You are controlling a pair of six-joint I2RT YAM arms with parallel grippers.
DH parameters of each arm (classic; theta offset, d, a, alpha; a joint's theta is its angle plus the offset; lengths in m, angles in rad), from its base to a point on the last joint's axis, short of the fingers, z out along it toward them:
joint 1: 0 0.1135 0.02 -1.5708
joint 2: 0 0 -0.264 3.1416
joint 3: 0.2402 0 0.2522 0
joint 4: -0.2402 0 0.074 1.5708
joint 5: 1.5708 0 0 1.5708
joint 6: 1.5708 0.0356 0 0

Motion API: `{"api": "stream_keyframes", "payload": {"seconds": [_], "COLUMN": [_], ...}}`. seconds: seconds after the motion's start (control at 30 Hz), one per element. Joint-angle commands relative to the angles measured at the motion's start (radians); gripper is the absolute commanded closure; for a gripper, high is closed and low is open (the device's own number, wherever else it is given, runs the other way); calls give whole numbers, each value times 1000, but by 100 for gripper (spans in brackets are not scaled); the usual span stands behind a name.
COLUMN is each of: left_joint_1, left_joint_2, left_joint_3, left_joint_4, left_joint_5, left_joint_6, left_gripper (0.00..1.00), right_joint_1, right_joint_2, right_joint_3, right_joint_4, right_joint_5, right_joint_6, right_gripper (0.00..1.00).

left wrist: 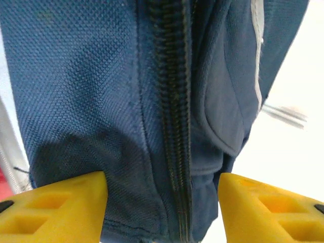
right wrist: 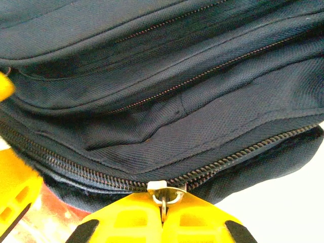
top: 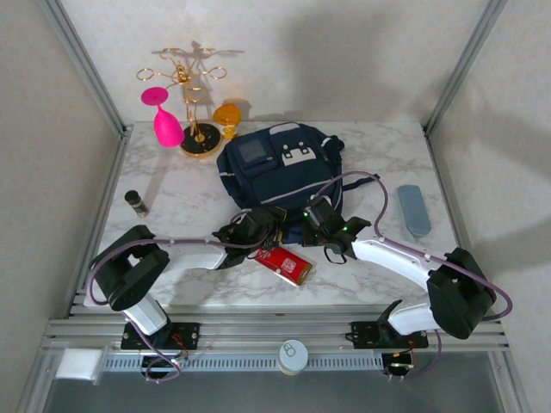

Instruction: Pack books, pencil case, and school supplies into a backpack

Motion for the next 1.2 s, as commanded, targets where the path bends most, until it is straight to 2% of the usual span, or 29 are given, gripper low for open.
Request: {"api": "stream_keyframes", "payload": {"seconds": [0.0,0.1,0.23,0.4,0.53,0.6,0.67,0.8,0.93,1.07,1.17], "left_joint_1": [-2,1,27,109,198,245,301,393,467,435,438], "left_joint_2": [28,26,11,-83,-192,-239,-250,-238,-194,-141,-72], "left_joint_3": [80,71,63,13,-19,-41,-44,-10,4,52,127], "left_joint_4": [-122,-131,-148,-181,-279,-274,-280,-328,-245,-187,-178], "left_joint_5": [-131,-154,-154,-115,-76,-58,-11,51,160,197,228], "left_joint_6": [-14,-2,76,229,356,438,488,589,626,620,639], "left_gripper": [51,68,100,100,100,100,100,100,100,100,100], "right_joint_1": [-11,-53,-132,-263,-377,-389,-385,-339,-207,-112,-12], "right_joint_2": [-20,-45,-54,-86,-68,-66,-66,-34,-66,-86,-112], "right_joint_3": [-22,-47,-44,-58,-47,-29,-19,22,23,14,-6], "right_joint_4": [28,27,-15,-64,-100,-94,-64,-131,-160,-184,-120], "right_joint_5": [7,0,-6,22,65,96,65,87,99,48,-29], "right_joint_6": [-36,-31,-59,-81,-58,-53,-77,-62,-66,-18,-8], "right_gripper": [100,100,100,100,100,100,100,100,100,100,100]}}
